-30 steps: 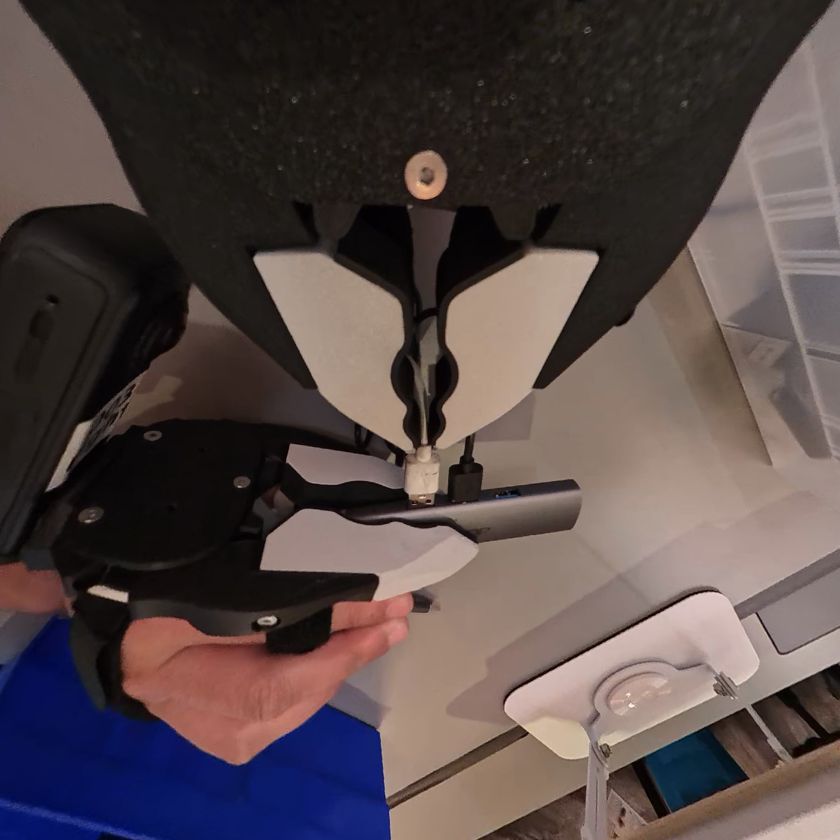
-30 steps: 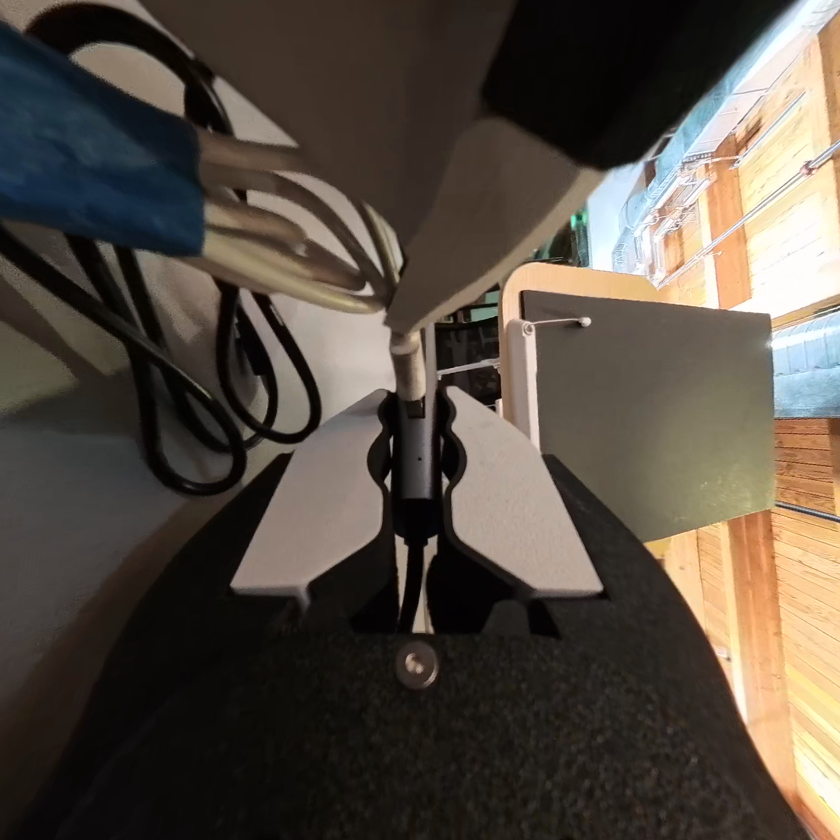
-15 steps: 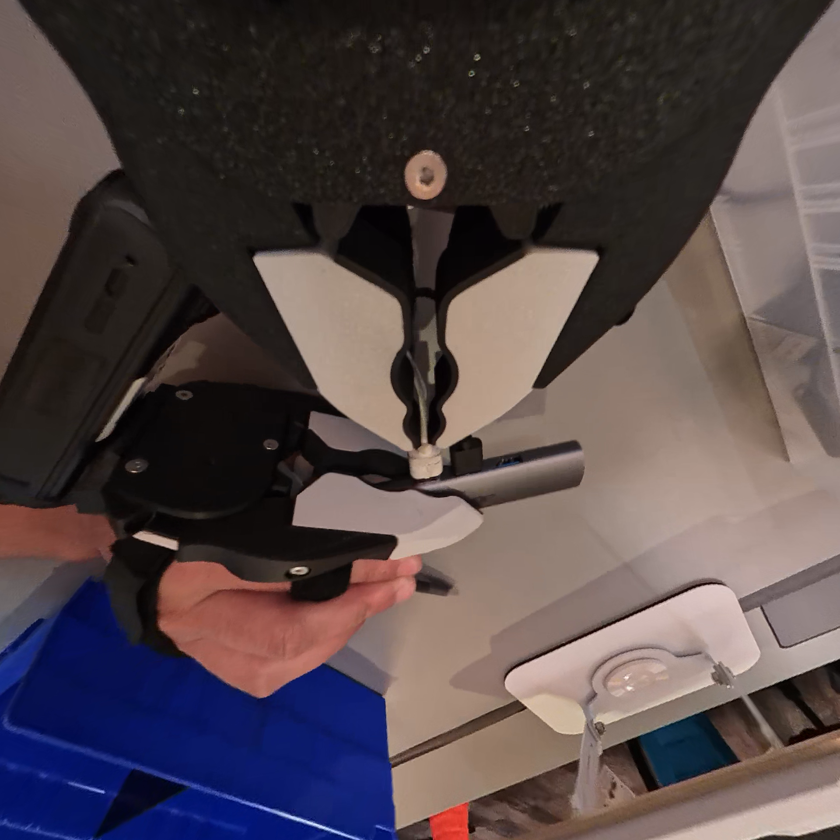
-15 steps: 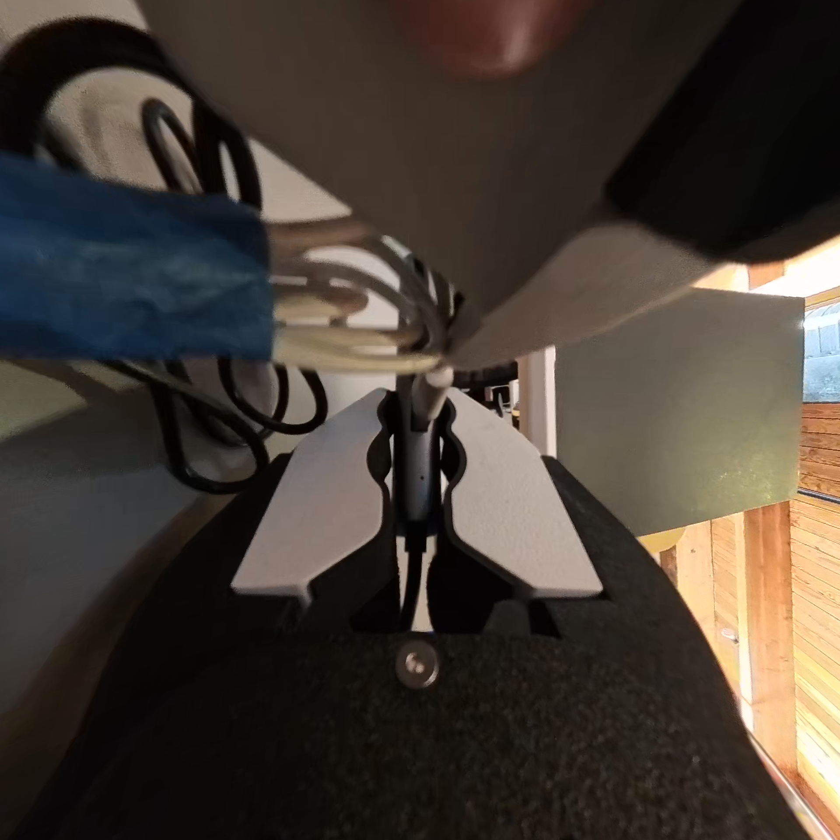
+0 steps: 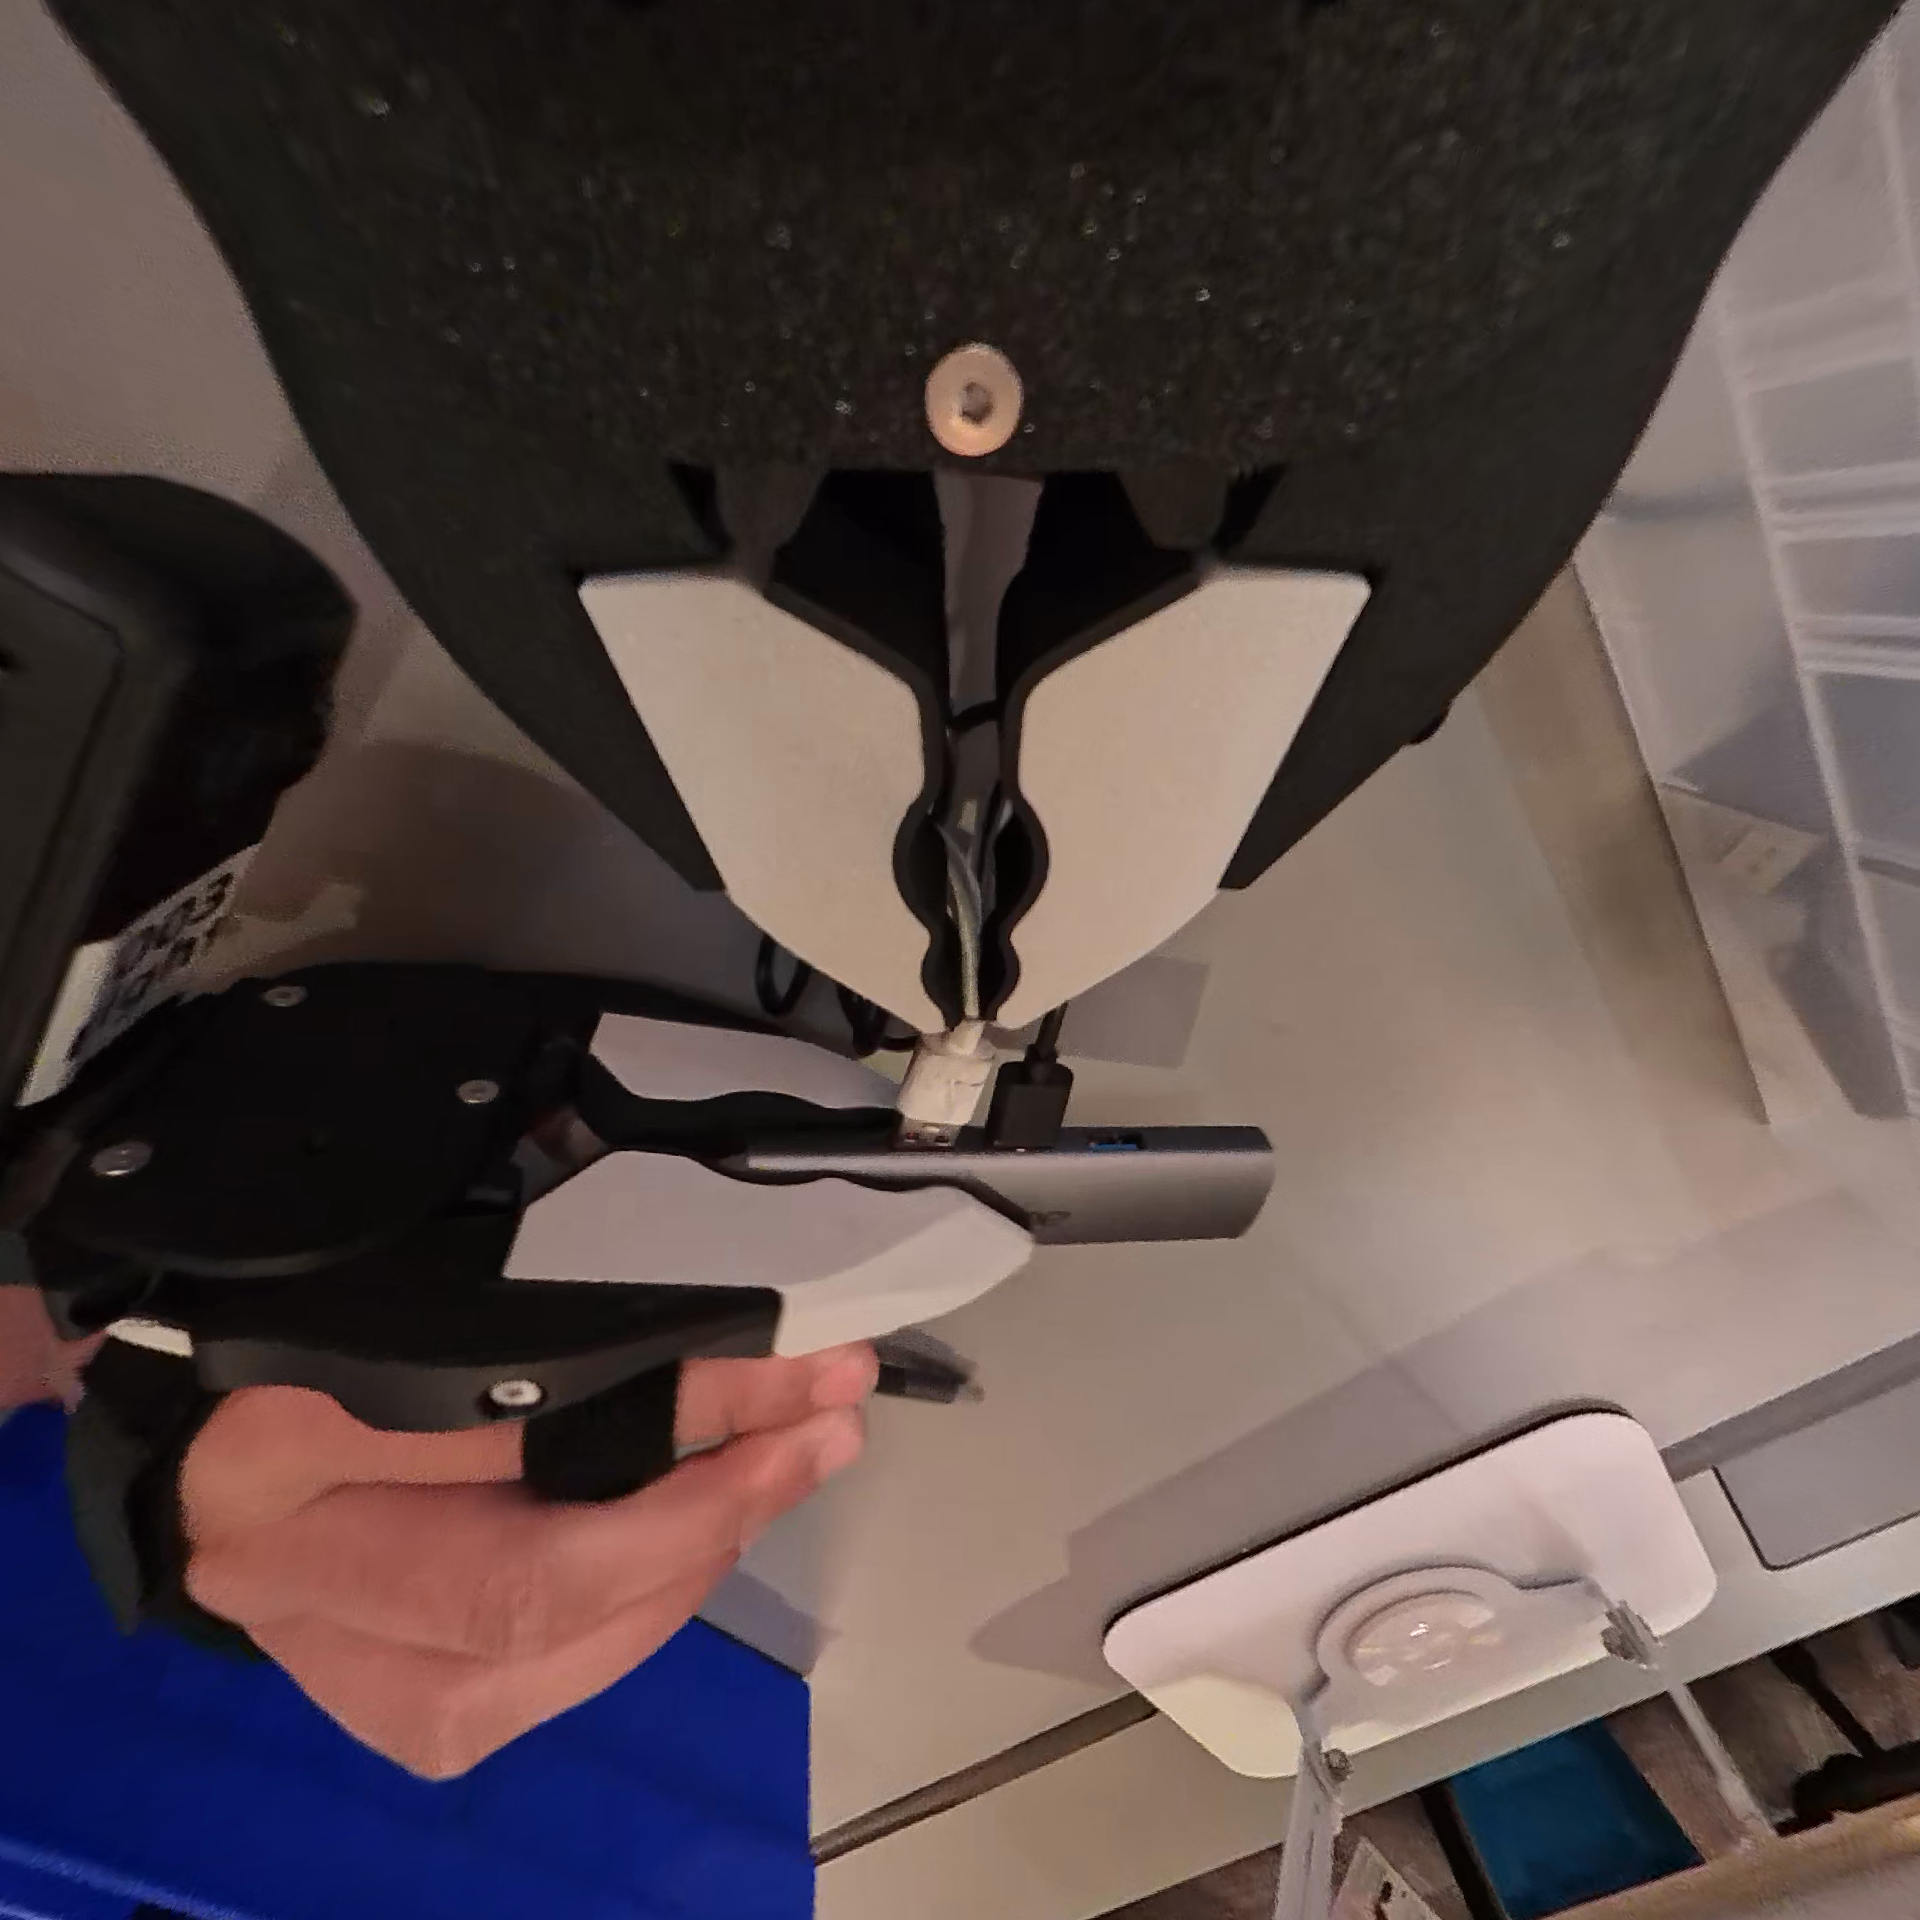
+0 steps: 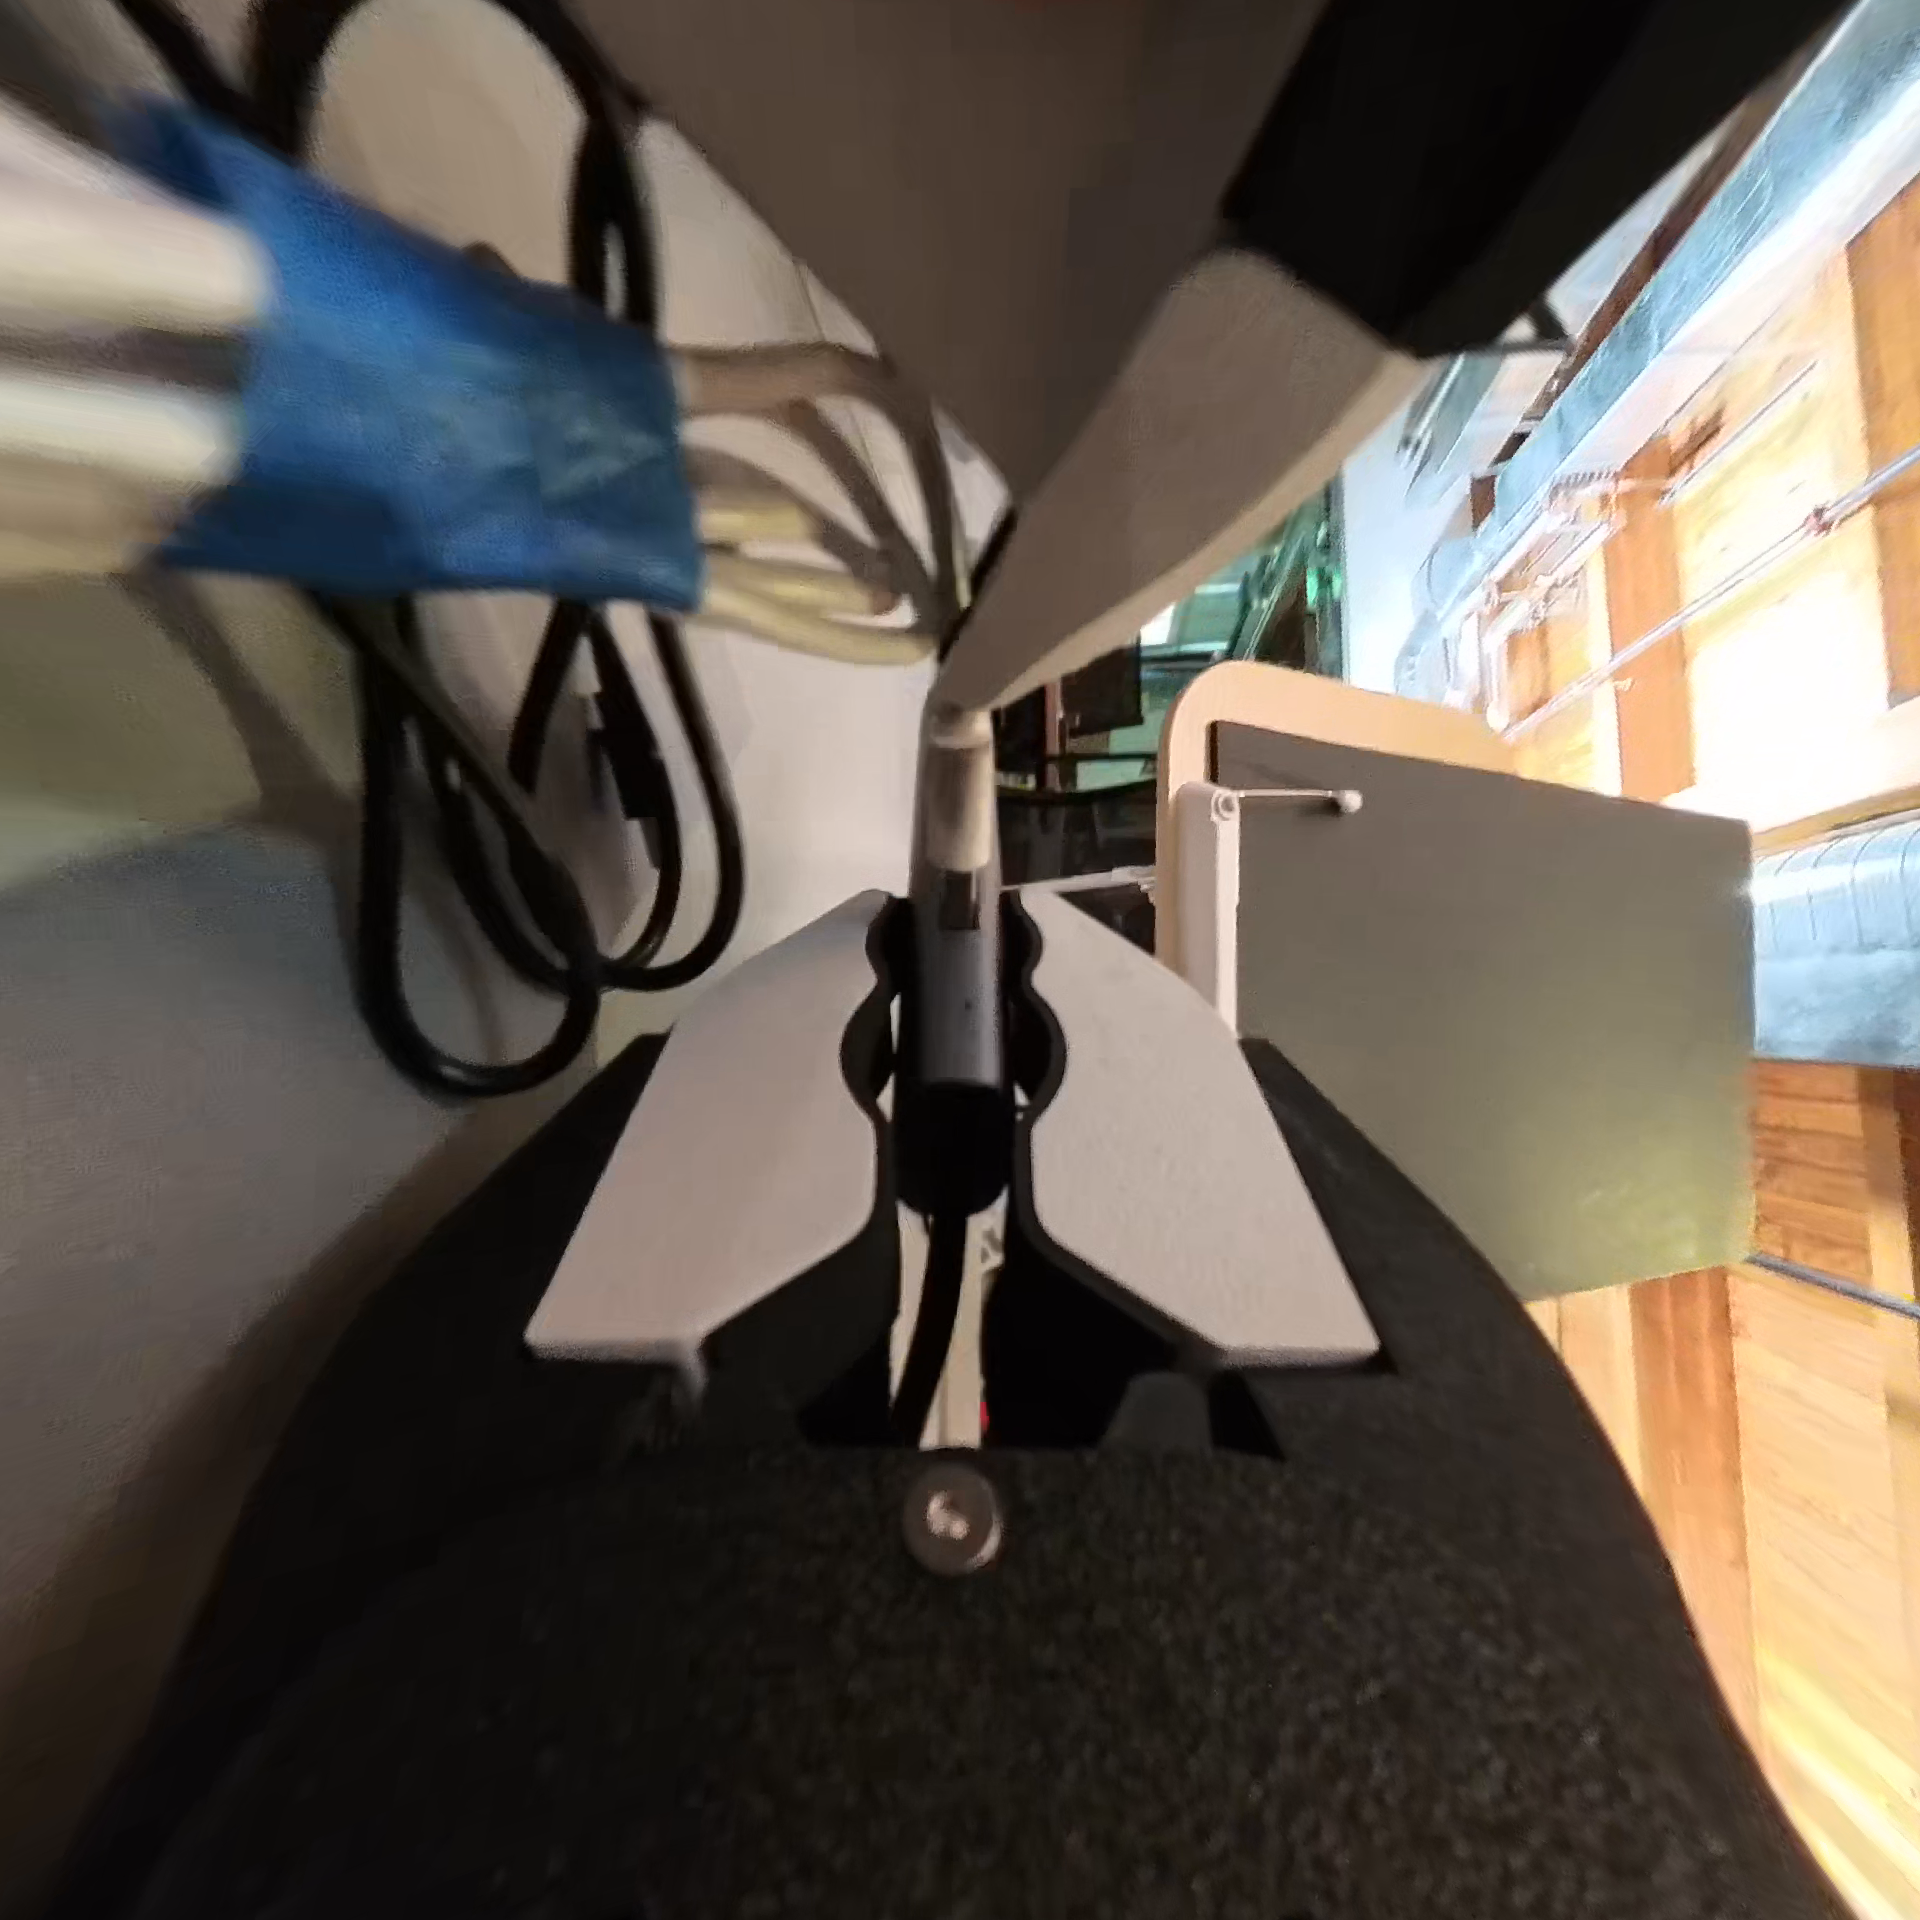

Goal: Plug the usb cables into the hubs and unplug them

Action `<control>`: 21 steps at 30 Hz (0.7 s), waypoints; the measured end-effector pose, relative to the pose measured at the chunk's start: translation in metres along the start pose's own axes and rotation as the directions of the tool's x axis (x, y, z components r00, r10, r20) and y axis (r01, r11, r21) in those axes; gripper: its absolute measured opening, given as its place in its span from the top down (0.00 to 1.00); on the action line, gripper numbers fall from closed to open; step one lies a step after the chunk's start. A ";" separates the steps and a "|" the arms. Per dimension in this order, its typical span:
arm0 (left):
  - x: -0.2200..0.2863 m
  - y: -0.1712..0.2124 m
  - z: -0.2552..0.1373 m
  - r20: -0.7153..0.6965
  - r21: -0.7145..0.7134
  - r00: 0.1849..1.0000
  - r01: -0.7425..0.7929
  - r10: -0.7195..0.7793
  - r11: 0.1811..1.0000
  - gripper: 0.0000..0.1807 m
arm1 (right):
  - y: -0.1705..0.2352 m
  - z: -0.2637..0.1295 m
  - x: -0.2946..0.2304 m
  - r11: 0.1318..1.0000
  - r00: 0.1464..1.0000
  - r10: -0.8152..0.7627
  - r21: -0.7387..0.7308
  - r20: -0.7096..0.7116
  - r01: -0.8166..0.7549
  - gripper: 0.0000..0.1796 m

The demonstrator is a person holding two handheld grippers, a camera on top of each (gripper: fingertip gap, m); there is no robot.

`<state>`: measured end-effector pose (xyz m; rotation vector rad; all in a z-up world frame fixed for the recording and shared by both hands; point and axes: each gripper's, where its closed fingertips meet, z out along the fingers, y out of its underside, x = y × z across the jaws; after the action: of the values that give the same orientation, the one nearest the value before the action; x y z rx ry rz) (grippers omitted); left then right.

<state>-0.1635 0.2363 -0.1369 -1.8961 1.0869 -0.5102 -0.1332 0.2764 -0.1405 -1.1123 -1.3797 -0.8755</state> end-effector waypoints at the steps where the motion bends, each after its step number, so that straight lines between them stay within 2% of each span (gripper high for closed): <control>1: -0.003 0.001 0.000 0.008 -0.002 1.000 -0.001 0.001 1.000 0.99 | -0.002 -0.001 -0.002 1.000 1.000 -0.009 0.022 0.004 0.009 0.90; 4: -0.016 -0.001 -0.004 0.031 0.011 0.999 0.019 -0.019 1.000 0.99 | 0.000 -0.003 -0.008 1.000 0.999 -0.013 0.021 0.034 0.012 0.90; 7: -0.009 -0.001 -0.004 -0.068 0.005 0.997 0.043 -0.042 0.999 0.99 | -0.009 -0.007 -0.001 0.997 0.999 0.032 0.064 0.033 -0.034 0.91; 10: -0.006 -0.002 -0.010 -0.081 -0.005 0.997 -0.005 0.005 1.000 0.99 | -0.002 -0.003 -0.004 1.000 0.998 0.030 0.008 0.049 -0.030 0.90; 14: -0.002 0.003 -0.014 -0.113 -0.042 0.994 0.003 -0.008 0.999 0.99 | 0.002 -0.002 0.000 0.998 0.998 0.057 0.013 0.030 -0.057 0.90; 21: -0.003 0.005 -0.011 -0.114 -0.053 0.993 0.014 -0.020 0.998 0.99 | -0.008 -0.004 -0.002 0.999 0.999 0.029 0.037 0.025 -0.030 0.90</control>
<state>-0.1751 0.2325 -0.1355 -1.9431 1.1692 -0.6121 -0.1398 0.2703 -0.1415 -1.1153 -1.3910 -0.8135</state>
